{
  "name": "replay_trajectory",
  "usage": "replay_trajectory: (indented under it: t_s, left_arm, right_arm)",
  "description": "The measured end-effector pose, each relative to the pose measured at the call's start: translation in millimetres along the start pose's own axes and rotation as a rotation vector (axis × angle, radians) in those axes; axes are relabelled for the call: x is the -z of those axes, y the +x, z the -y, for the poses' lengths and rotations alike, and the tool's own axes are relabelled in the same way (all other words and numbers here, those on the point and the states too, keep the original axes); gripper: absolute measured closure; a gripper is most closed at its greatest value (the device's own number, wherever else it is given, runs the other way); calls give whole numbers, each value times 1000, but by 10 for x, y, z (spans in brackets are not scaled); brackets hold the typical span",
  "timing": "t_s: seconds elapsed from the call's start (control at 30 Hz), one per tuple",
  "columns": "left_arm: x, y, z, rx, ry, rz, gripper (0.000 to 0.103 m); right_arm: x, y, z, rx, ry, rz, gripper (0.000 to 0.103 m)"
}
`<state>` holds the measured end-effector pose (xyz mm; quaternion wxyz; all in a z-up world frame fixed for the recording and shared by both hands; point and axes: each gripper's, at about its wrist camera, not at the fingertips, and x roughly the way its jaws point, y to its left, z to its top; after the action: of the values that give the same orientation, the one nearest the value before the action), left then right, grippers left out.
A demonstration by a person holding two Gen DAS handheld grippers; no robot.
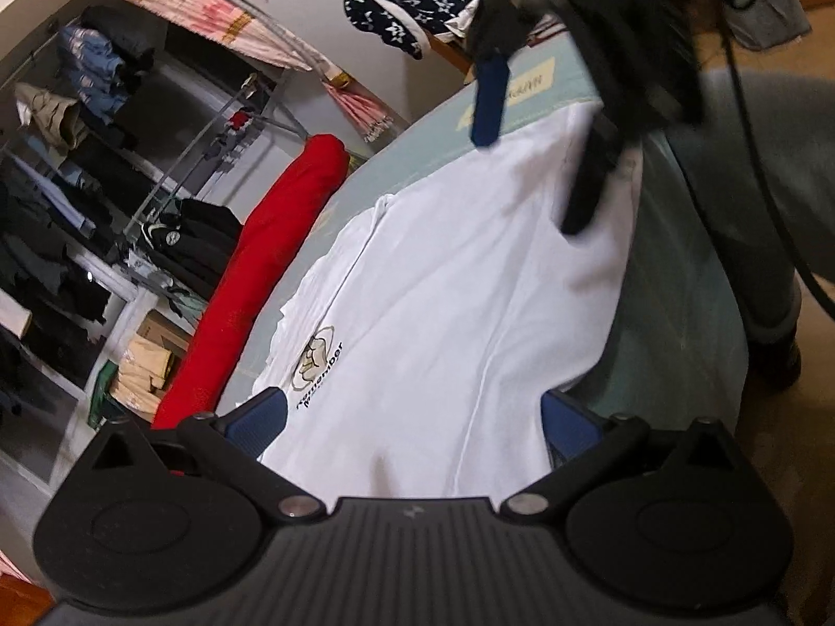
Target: Fold clothes
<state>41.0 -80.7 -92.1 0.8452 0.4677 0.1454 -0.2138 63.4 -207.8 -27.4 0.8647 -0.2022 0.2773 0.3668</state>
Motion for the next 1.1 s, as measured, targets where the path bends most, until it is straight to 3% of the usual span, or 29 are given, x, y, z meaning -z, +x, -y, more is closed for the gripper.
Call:
replay_trajectory:
  t_s: [0.13, 0.27, 0.47, 0.57, 0.67, 0.83, 1.1]
  left_arm:
    - [-4, -27, -63, 1, -39, 0, 0]
    - [10, -80, -106, -6, -76, -6, 0]
    - [15, -161, -119, 17, -90, 19, 1]
    - [12, -165, -36, 49, -73, 35, 1]
    - [47, -78, 107, 42, -19, 23, 1]
    - [157, 85, 272, -65, 108, -14, 1]
    - [89, -38, -63, -96, -55, 24, 0]
  right_arm:
    - [-20, 283, -294, 0, -181, -74, 0]
    - [-11, 532, -520, 53, -279, -112, 0]
    - [-30, 568, -683, 232, -374, -24, 0]
    - [-74, 482, -649, 277, -363, 35, 0]
    - [-102, 416, -630, 287, -362, 56, 0]
    - [-94, 324, -673, 283, -370, 59, 0]
    - [-6, 447, -765, 184, -400, 11, 0]
